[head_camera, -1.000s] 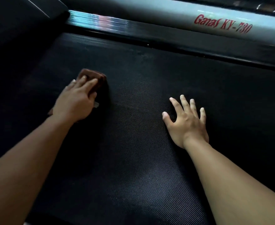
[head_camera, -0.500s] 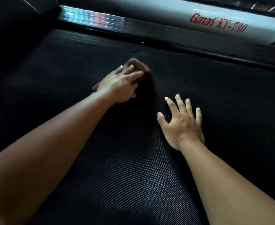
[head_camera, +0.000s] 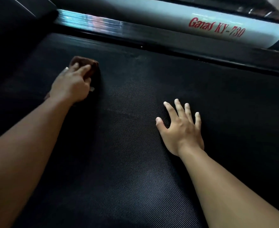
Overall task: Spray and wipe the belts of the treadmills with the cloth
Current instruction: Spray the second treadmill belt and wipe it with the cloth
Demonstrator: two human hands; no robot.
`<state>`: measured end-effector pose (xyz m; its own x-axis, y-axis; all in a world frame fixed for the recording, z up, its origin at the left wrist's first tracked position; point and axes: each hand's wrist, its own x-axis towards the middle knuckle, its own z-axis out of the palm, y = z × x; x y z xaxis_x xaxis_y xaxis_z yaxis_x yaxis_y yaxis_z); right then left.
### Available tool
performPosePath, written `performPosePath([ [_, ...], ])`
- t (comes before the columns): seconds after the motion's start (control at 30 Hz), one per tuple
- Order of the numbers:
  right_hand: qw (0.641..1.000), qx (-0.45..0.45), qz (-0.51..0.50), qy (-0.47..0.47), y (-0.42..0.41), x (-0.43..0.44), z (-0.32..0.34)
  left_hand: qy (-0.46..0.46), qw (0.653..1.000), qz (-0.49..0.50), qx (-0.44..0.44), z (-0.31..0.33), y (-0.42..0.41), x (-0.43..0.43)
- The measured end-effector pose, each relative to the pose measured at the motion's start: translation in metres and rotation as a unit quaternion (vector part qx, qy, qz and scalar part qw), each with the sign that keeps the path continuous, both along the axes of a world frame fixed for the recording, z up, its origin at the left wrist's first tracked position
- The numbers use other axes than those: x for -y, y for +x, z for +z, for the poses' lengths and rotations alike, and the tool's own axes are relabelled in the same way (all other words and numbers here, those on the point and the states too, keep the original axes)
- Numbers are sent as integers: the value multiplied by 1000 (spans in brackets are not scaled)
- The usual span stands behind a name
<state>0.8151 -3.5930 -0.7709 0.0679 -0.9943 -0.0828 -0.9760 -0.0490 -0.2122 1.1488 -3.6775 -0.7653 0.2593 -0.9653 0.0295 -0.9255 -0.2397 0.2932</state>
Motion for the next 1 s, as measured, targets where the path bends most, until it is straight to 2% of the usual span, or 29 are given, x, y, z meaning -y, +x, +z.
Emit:
performPosePath([
  [0.17,1000,-4,2,1,0,0,-1,17,1000,15,7,6,-19,68],
  [0.33,1000,0,3,-2,0,0,-1,55,997,-45,23,5,-69,110],
  [0.5,1000,5,1,4,0,-1,1,17,980,-192,51,15,-132,82],
  [0.67,1000,7,1,5,1,-1,2,2,957,-290,-6,6,-126,19],
  [0.73,1000,2,0,6,1,0,2,-1,960,-279,-15,0,-109,-10],
  [0.83,1000,-1,-3,10,1,0,2,-22,981,-191,-4,-5,-69,-36],
  [1.0,1000,4,0,2,0,1,1,1,999,-54,-7,-8,-28,8],
])
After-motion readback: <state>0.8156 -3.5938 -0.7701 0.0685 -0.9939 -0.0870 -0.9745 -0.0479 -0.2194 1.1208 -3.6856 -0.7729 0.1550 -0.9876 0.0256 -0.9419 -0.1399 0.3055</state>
